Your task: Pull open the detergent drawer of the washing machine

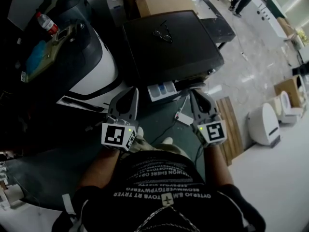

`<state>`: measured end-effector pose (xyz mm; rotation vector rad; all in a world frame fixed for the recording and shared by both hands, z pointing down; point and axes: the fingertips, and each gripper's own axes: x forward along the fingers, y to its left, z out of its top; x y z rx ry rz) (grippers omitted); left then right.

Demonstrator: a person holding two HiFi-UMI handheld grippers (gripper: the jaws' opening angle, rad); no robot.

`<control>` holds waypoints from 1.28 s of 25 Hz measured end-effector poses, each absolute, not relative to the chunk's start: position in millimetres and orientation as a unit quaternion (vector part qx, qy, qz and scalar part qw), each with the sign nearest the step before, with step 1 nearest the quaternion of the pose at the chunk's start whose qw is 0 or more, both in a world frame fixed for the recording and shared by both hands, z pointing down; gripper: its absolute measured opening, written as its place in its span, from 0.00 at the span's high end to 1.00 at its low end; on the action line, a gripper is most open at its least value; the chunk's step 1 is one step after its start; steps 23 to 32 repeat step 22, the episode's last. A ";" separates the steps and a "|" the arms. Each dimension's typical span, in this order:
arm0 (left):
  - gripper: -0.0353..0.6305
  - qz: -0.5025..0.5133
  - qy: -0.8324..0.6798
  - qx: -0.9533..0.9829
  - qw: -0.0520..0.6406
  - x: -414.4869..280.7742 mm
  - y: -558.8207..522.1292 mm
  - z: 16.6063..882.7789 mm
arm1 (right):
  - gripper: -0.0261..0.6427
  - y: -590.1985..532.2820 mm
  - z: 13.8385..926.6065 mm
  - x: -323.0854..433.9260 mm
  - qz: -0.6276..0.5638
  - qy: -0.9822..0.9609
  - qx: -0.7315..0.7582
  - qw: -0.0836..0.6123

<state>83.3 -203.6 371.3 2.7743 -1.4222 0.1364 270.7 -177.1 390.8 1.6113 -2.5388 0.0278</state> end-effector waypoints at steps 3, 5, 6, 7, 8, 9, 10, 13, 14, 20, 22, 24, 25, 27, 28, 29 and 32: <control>0.94 0.040 -0.447 0.894 -0.009 87.9 -202.2 352.8 | 0.96 -174.3 375.4 267.2 -0.001 -0.842 0.535 0.064; 0.94 0.036 -0.444 0.895 -0.015 90.7 -202.1 343.4 | 0.96 -173.3 368.2 268.2 -0.006 -0.841 0.538 0.061; 0.94 0.035 -0.442 0.896 -0.014 91.4 -202.3 340.8 | 0.96 -173.2 366.1 268.8 -0.006 -0.840 0.540 0.059; 0.94 0.034 -0.441 0.897 -0.013 91.7 -202.7 338.9 | 0.96 -173.2 364.6 269.1 -0.006 -0.839 0.542 0.057; 0.94 0.033 -0.439 0.898 -0.012 91.9 -203.0 337.2 | 0.96 -173.1 363.5 268.8 -0.005 -0.838 0.543 0.056; 0.94 0.033 -0.438 0.898 -0.013 91.9 -203.1 335.9 | 0.96 -172.8 362.6 268.4 -0.005 -0.837 0.544 0.056; 0.94 0.033 -0.437 0.899 -0.015 91.9 -202.9 335.0 | 0.96 -172.3 361.9 268.0 -0.006 -0.837 0.545 0.055; 0.94 0.037 -0.434 0.900 -0.016 92.6 -202.3 333.8 | 0.96 -170.9 360.6 268.5 -0.007 -0.836 0.546 0.058; 0.94 0.038 -0.434 0.900 -0.016 93.1 -202.5 333.6 | 0.96 -170.8 360.5 269.0 -0.006 -0.835 0.547 0.058; 0.94 0.050 -0.429 0.902 -0.013 95.9 -207.8 341.4 | 0.96 -175.5 362.9 269.7 -0.005 -0.836 0.545 0.059; 0.94 0.052 -0.429 0.902 -0.008 97.3 -209.7 343.3 | 0.96 -177.3 363.6 269.8 -0.002 -0.837 0.544 0.060; 0.94 0.052 -0.429 0.902 -0.008 97.3 -209.7 343.3 | 0.96 -177.3 363.6 269.8 -0.002 -0.837 0.544 0.060; 0.94 0.052 -0.429 0.902 -0.008 97.3 -209.7 343.3 | 0.96 -177.3 363.6 269.8 -0.002 -0.837 0.544 0.060; 0.94 0.052 -0.429 0.902 -0.008 97.3 -209.7 343.3 | 0.96 -177.3 363.6 269.8 -0.002 -0.837 0.544 0.060; 0.94 0.052 -0.429 0.902 -0.008 97.3 -209.7 343.3 | 0.96 -177.3 363.6 269.8 -0.002 -0.837 0.544 0.060; 0.94 0.052 -0.429 0.902 -0.008 97.3 -209.7 343.3 | 0.96 -177.3 363.6 269.8 -0.002 -0.837 0.544 0.060; 0.94 0.052 -0.429 0.902 -0.008 97.3 -209.7 343.3 | 0.96 -177.3 363.6 269.8 -0.002 -0.837 0.544 0.060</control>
